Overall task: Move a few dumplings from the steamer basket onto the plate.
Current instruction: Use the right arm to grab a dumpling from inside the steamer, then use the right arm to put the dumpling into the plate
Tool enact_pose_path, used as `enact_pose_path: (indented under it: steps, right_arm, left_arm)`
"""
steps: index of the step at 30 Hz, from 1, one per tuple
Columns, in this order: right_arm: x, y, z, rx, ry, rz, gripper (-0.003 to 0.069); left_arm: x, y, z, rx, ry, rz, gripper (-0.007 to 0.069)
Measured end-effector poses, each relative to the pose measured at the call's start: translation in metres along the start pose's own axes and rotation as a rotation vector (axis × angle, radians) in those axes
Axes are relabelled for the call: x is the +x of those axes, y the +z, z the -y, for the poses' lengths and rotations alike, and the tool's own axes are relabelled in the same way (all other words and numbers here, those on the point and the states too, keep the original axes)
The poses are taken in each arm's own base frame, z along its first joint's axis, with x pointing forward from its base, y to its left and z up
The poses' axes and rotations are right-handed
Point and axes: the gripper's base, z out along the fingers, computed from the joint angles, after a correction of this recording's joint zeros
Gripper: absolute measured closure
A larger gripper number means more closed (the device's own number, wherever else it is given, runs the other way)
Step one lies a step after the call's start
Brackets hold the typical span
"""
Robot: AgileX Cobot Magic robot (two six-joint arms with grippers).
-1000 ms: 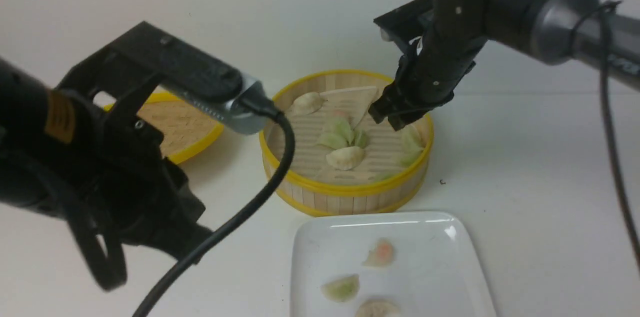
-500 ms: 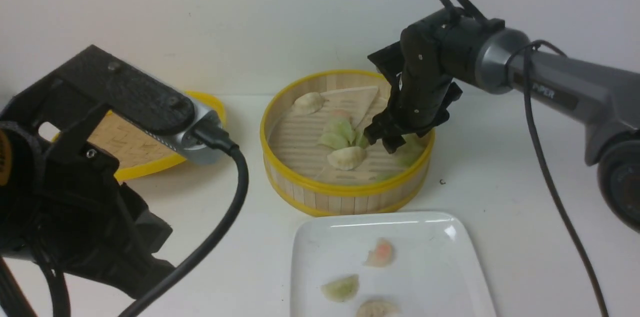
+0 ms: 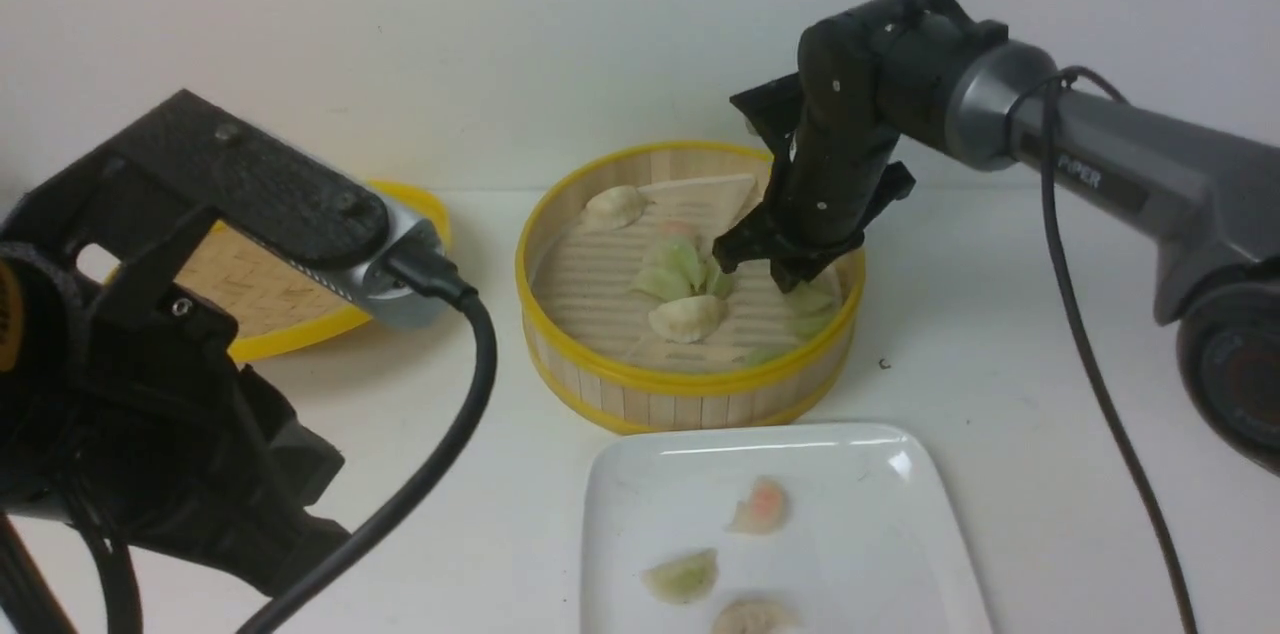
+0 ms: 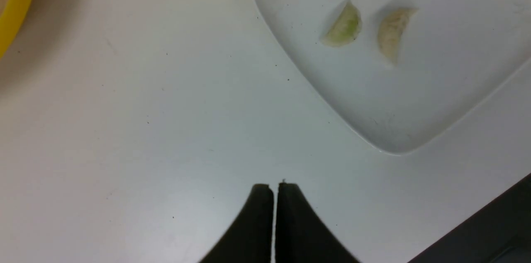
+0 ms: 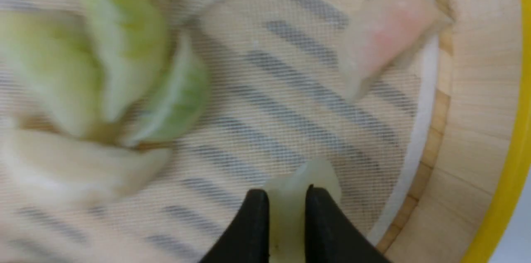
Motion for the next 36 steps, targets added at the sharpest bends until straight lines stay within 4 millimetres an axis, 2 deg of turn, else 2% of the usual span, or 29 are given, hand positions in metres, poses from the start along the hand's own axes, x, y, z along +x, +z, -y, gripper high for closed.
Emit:
enact_pose_path:
  steps: [2,7,8,12,13,14,16,18,20,22,27,28,29,31,33,35,36]
  right_arm:
    - [-0.004,-0.014,-0.001,-0.016,0.001,0.013,0.0575]
    - [-0.014,-0.068,-0.002,-0.049,-0.003,0.127,0.0575]
    - [-0.014,-0.069,-0.002,-0.052,-0.003,0.131,0.0575]
    - [-0.009,-0.098,-0.006,-0.106,0.007,0.164,0.0575]
    - [-0.002,-0.110,-0.008,-0.131,0.009,0.165,0.0575]
    - [-0.001,-0.112,-0.008,-0.134,0.008,0.164,0.0575]
    - [0.020,-0.128,-0.013,-0.158,0.002,0.138,0.0575]
    - [0.038,-0.134,-0.018,-0.168,-0.014,0.105,0.0575]
    - [0.058,-0.135,-0.027,-0.181,-0.033,0.056,0.0575]
    - [0.090,-0.121,-0.043,-0.209,-0.060,-0.051,0.0575]
    - [0.138,-0.063,-0.067,-0.213,-0.093,-0.181,0.0575]
    - [0.139,-0.061,-0.067,-0.212,-0.094,-0.182,0.0575]
    - [0.145,-0.049,-0.067,-0.205,-0.087,-0.186,0.0572]
    - [0.147,-0.039,-0.066,-0.197,-0.074,-0.177,0.0549]
    - [0.146,-0.036,-0.067,-0.194,-0.063,-0.168,0.0515]
    - [0.144,-0.036,-0.066,-0.190,-0.043,-0.152,0.0383]
    - [0.144,-0.036,-0.066,-0.190,-0.043,-0.152,0.0383]
  left_arm:
    - [0.000,0.000,0.000,0.000,0.000,-0.001,0.0631]
    - [0.000,0.000,0.000,0.000,0.000,-0.001,0.0631]
    - [0.000,0.000,0.000,0.000,0.000,-0.001,0.0631]
    - [0.000,0.000,0.000,0.000,0.000,-0.001,0.0631]
    - [0.000,0.000,0.000,-0.001,0.000,-0.001,0.0631]
    - [0.000,0.000,0.000,-0.001,0.000,-0.001,0.0631]
    - [0.001,0.000,0.000,-0.001,0.000,-0.007,0.0631]
    - [0.001,0.000,0.000,-0.001,0.000,-0.009,0.0631]
    - [0.001,0.000,0.000,-0.001,0.000,-0.009,0.0631]
    - [0.001,0.000,0.000,-0.001,0.000,-0.008,0.0631]
    - [0.000,0.000,0.000,-0.001,0.000,0.003,0.0631]
    - [0.000,0.000,0.000,-0.001,0.000,0.003,0.0631]
    - [0.000,0.000,0.000,-0.001,0.000,0.003,0.0631]
    - [0.000,0.000,0.000,-0.001,0.000,0.003,0.0631]
    - [0.000,0.000,0.000,0.000,0.000,0.003,0.0631]
    - [0.000,0.000,0.000,0.000,0.000,0.003,0.0631]
    - [0.000,0.000,0.000,0.000,0.000,0.003,0.0631]
